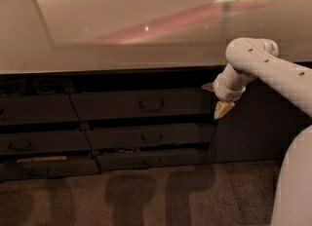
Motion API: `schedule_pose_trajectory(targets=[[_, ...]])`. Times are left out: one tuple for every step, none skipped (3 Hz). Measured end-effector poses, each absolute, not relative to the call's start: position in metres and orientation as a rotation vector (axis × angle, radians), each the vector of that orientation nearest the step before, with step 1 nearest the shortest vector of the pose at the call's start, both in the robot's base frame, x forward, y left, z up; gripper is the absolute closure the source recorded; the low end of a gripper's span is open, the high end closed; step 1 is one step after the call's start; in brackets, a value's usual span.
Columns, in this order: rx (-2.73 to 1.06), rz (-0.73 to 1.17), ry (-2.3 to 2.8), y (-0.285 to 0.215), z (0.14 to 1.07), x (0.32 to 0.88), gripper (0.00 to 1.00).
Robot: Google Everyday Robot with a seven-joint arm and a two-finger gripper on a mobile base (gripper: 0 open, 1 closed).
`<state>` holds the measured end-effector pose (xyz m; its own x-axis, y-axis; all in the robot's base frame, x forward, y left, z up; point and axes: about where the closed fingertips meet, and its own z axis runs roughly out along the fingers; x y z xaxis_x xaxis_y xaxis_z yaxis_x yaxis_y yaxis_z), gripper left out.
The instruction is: Open top drawer
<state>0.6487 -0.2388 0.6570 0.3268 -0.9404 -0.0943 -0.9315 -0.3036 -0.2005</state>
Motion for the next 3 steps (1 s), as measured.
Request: schedule_pose_trajectory(targets=[[-2.373,-0.06,1.705,-0.2388,0.6569,0.6487,0.66],[-2.373,-0.06,1.705,-0.2388,0.6569,0.6487,0.89],[-2.373,-0.058,1.706,-0.2387,0.6563,0.6489,1.0]])
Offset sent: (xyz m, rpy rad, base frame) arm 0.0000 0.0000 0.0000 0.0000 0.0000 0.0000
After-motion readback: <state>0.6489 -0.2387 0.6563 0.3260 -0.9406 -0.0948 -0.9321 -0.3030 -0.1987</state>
